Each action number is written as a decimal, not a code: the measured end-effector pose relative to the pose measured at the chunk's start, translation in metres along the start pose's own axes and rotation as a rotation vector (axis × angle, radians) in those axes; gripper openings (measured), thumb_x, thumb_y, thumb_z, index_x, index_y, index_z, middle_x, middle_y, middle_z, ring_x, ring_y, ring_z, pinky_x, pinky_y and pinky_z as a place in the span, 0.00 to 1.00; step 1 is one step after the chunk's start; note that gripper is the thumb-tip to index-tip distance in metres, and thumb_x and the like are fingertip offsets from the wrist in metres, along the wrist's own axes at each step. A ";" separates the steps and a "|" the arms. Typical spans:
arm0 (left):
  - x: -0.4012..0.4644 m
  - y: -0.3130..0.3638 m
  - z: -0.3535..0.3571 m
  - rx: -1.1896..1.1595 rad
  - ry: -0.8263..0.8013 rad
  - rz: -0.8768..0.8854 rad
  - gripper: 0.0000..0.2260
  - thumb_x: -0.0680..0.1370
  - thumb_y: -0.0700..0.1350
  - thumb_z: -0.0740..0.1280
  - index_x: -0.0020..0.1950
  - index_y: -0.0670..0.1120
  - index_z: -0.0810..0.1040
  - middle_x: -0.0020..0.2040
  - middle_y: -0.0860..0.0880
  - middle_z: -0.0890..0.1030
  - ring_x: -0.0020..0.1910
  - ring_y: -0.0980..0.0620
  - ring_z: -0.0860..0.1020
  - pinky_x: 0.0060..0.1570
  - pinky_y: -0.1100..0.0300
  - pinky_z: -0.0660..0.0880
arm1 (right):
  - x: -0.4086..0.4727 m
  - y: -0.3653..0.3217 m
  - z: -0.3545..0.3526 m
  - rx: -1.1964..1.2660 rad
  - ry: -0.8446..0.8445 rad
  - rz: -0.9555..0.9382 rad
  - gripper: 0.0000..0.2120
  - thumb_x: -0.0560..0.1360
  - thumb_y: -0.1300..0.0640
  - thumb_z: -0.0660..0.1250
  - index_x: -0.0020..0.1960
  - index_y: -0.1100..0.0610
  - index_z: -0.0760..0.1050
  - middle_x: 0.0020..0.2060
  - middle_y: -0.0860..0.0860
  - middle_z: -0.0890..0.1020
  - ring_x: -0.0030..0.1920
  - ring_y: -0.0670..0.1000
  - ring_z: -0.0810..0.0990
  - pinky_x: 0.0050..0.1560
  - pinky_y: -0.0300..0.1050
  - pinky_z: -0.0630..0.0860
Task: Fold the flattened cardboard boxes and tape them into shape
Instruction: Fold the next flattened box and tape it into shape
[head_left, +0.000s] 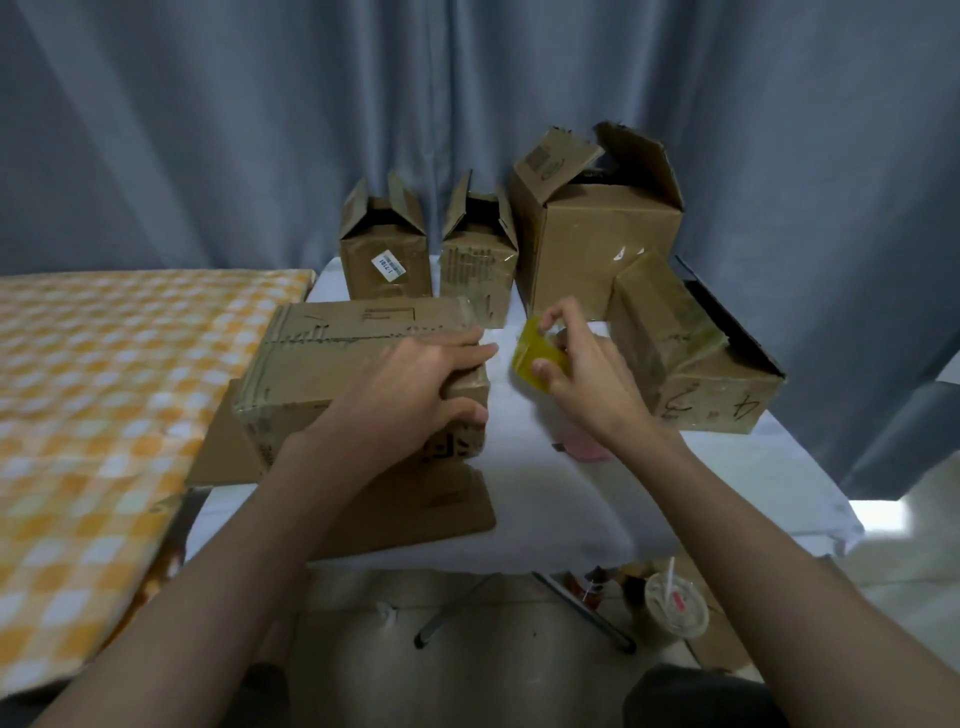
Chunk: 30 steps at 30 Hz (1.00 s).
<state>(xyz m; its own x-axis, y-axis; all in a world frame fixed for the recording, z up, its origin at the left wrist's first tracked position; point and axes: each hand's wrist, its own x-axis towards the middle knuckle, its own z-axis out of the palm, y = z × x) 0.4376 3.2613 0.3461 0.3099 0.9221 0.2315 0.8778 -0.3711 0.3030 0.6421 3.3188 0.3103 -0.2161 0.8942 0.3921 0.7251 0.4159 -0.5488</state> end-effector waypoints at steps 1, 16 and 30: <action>-0.003 -0.002 -0.003 0.012 -0.011 0.023 0.32 0.73 0.57 0.73 0.75 0.58 0.67 0.77 0.58 0.65 0.76 0.53 0.63 0.73 0.44 0.64 | 0.001 0.003 0.004 -0.042 -0.022 -0.012 0.17 0.77 0.60 0.67 0.59 0.49 0.64 0.47 0.56 0.80 0.48 0.61 0.78 0.49 0.57 0.76; -0.033 0.004 0.001 -0.110 0.105 0.107 0.32 0.73 0.71 0.60 0.72 0.55 0.73 0.71 0.62 0.72 0.70 0.65 0.66 0.67 0.67 0.59 | 0.044 -0.035 0.009 0.276 0.087 -0.043 0.19 0.77 0.68 0.59 0.55 0.52 0.84 0.51 0.40 0.83 0.49 0.39 0.77 0.49 0.31 0.70; -0.033 0.003 0.002 -0.095 0.085 0.093 0.34 0.71 0.71 0.60 0.72 0.57 0.72 0.72 0.62 0.71 0.69 0.66 0.65 0.64 0.72 0.55 | 0.054 -0.033 0.028 0.330 -0.148 0.135 0.19 0.80 0.69 0.55 0.56 0.59 0.84 0.54 0.54 0.85 0.56 0.50 0.81 0.57 0.39 0.76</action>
<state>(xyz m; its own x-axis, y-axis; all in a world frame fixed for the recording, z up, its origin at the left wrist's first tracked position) 0.4310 3.2295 0.3377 0.3522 0.8723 0.3391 0.8073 -0.4665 0.3615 0.5880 3.3580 0.3291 -0.2431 0.9487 0.2024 0.5095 0.3024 -0.8056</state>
